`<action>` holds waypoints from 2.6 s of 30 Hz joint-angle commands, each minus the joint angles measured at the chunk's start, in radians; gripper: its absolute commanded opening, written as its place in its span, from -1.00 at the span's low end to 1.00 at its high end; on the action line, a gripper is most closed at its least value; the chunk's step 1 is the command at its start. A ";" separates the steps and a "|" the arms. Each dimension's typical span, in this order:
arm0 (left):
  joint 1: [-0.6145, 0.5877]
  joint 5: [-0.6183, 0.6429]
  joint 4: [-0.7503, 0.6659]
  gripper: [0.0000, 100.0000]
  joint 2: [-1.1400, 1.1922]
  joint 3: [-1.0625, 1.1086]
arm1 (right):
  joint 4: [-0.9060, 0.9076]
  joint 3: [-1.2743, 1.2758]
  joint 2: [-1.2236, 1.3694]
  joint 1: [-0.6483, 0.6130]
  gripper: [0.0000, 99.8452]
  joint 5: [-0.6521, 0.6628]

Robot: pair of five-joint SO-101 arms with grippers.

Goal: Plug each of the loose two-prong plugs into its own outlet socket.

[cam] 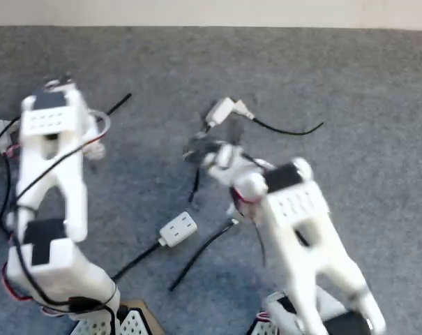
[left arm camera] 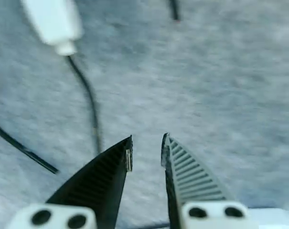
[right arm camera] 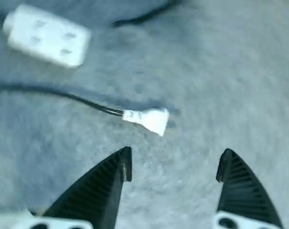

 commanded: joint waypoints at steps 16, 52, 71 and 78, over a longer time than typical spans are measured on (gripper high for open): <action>-0.466 -0.341 -0.690 -0.77 -0.183 0.590 | -0.128 -0.010 0.395 -0.047 -0.55 0.647; -0.309 -0.334 -0.578 -0.77 -0.200 0.564 | 0.335 -0.555 0.045 -0.246 -0.99 -0.222; 0.054 -0.175 -0.227 -0.65 -1.420 0.865 | -0.483 0.047 -0.380 -0.202 -0.99 -0.939; 0.326 0.084 -0.164 -0.43 -1.836 0.972 | -0.576 0.156 -0.394 -0.200 -0.99 -0.939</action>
